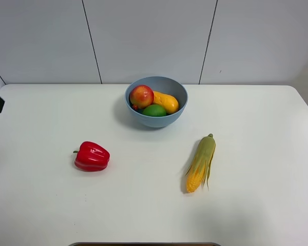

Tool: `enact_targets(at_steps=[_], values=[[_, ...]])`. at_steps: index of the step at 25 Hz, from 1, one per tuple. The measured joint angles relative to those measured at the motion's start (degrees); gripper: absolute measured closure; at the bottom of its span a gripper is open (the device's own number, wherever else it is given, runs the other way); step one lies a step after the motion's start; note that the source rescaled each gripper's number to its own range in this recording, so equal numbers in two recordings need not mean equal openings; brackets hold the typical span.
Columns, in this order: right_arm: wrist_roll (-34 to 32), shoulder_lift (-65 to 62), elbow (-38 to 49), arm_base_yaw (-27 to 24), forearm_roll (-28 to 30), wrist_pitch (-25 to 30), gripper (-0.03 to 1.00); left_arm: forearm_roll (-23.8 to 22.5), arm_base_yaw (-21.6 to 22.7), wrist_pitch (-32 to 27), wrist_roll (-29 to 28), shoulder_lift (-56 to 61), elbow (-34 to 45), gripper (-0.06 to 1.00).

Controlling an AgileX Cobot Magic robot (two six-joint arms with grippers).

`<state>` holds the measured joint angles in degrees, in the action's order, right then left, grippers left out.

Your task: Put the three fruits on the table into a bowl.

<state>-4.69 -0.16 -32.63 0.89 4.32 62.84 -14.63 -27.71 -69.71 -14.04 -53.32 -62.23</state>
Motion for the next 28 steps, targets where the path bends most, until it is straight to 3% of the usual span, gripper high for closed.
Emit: enact_targets(at_steps=[3, 6, 12, 18, 23, 28], values=[[0.0, 0.0, 0.0, 0.0, 0.0, 0.0, 0.04, -0.5, 0.8, 0.0, -1.0, 6.6, 5.3, -0.02], [0.0, 0.0, 0.0, 0.0, 0.0, 0.0, 0.04, -0.4, 5.3, 0.1, -1.6, 13.6, 11.0, -0.02], [0.0, 0.0, 0.0, 0.0, 0.0, 0.0, 0.04, 3.4, 19.3, 5.0, 0.3, 28.2, 22.7, -0.02], [0.0, 0.0, 0.0, 0.0, 0.0, 0.0, 0.04, 8.3, 29.7, 7.4, 6.8, 41.3, 32.5, -0.02], [0.0, 0.0, 0.0, 0.0, 0.0, 0.0, 0.04, 11.0, 33.2, 7.4, 10.1, 52.2, 36.8, -0.02], [0.0, 0.0, 0.0, 0.0, 0.0, 0.0, 0.04, 11.8, 33.4, 7.4, 12.1, 53.5, 36.9, -0.02]])
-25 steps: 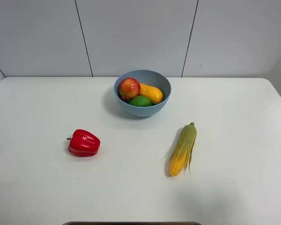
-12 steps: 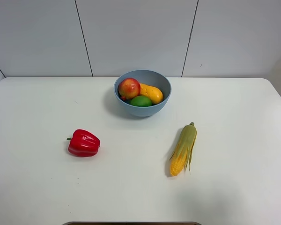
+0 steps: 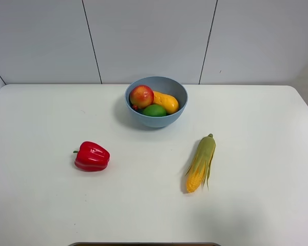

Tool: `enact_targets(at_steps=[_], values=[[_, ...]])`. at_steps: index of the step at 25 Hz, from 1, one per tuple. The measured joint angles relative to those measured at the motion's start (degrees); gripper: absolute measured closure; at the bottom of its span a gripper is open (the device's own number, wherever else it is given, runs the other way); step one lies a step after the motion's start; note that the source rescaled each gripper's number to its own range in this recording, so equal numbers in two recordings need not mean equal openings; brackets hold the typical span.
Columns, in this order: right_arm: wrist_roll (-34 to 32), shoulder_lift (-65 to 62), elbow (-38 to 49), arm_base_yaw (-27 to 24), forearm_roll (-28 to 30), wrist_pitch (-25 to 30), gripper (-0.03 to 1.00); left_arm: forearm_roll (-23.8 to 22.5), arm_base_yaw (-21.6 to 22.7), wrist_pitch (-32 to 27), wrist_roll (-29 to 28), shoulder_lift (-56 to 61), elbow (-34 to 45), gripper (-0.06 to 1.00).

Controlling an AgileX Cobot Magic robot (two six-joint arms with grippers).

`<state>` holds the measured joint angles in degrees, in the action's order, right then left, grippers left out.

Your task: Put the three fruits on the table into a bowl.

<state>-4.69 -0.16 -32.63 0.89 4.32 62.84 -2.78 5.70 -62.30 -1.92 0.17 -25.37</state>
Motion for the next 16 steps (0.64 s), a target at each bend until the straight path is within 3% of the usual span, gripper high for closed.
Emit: enact_targets(at_steps=[16], values=[[0.0, 0.0, 0.0, 0.0, 0.0, 0.0, 0.04, 0.0, 0.0, 0.0, 0.5, 0.0, 0.1, -0.02]])
